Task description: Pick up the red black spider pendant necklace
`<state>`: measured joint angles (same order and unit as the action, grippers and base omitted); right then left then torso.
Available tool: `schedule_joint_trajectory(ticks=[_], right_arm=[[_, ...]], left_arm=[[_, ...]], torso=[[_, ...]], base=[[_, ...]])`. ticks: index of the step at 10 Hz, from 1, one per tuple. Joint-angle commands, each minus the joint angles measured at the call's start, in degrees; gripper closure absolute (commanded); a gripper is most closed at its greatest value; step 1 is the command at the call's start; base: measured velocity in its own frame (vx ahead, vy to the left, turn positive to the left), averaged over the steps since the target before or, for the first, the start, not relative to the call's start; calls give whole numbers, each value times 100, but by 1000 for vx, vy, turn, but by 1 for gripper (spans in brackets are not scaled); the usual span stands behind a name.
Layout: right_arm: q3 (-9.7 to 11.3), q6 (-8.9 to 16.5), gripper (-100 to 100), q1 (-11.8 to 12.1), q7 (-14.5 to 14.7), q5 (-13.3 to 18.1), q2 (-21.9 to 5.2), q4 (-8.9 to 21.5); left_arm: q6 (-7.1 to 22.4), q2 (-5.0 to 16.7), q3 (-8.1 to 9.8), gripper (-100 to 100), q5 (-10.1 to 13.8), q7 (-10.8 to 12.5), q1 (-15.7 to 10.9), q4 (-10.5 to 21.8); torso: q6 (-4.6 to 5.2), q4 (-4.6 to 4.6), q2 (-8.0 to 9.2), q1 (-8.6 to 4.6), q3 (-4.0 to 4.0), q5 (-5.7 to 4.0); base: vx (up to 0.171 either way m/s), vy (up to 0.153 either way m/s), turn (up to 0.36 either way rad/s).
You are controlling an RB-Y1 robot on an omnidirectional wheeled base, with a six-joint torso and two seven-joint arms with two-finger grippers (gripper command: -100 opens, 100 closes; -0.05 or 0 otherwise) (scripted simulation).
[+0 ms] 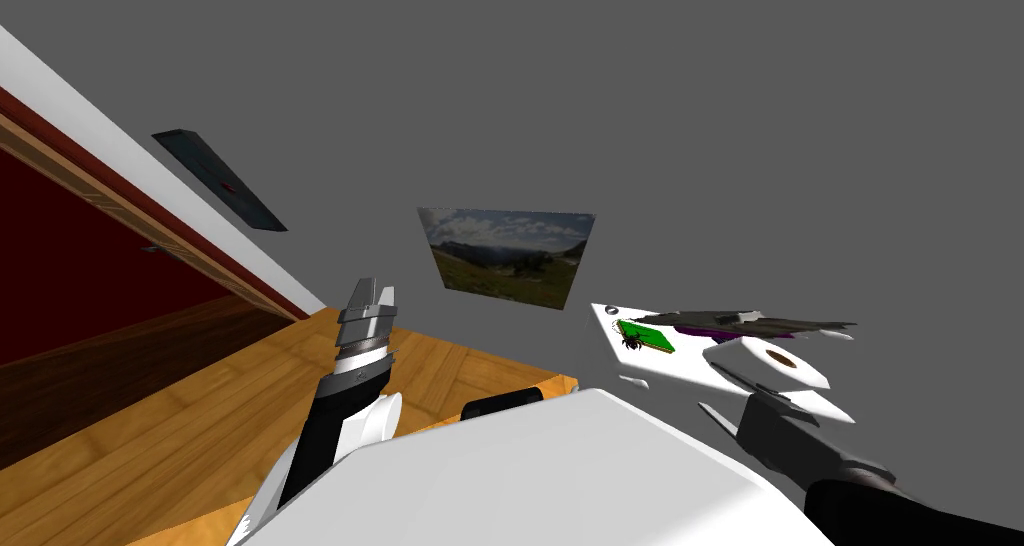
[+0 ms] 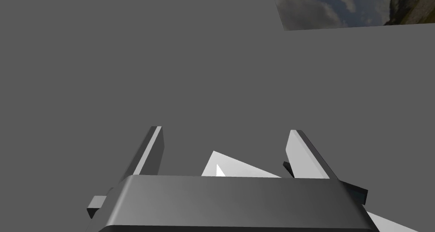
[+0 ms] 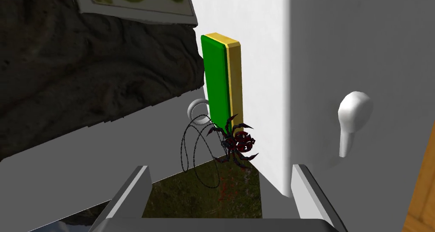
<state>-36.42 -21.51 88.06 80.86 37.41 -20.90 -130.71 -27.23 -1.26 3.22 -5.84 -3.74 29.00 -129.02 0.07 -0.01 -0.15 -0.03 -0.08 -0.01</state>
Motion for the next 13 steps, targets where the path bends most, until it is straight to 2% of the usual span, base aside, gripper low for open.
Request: schedule_joint_trajectory(ticks=[1,2,13], right_arm=[[30,81,-100,104,94,27,-85,-26],[86,49,-100,-7,-52,97,-190,-177],[115,17,-100,-94,-165,145,-259,-287]], left_arm=[[0,0,0,0,0,0,0,0],[0,0,0,0,0,0,0,0],[0,0,0,0,0,0,-1,0]], torso=[[0,0,0,0,0,0],[-2,-6,-24,-10,-14,-3],[0,2,12,14,6,3]], base=[[113,-58,118],[49,2,-17],[1,4,12]])
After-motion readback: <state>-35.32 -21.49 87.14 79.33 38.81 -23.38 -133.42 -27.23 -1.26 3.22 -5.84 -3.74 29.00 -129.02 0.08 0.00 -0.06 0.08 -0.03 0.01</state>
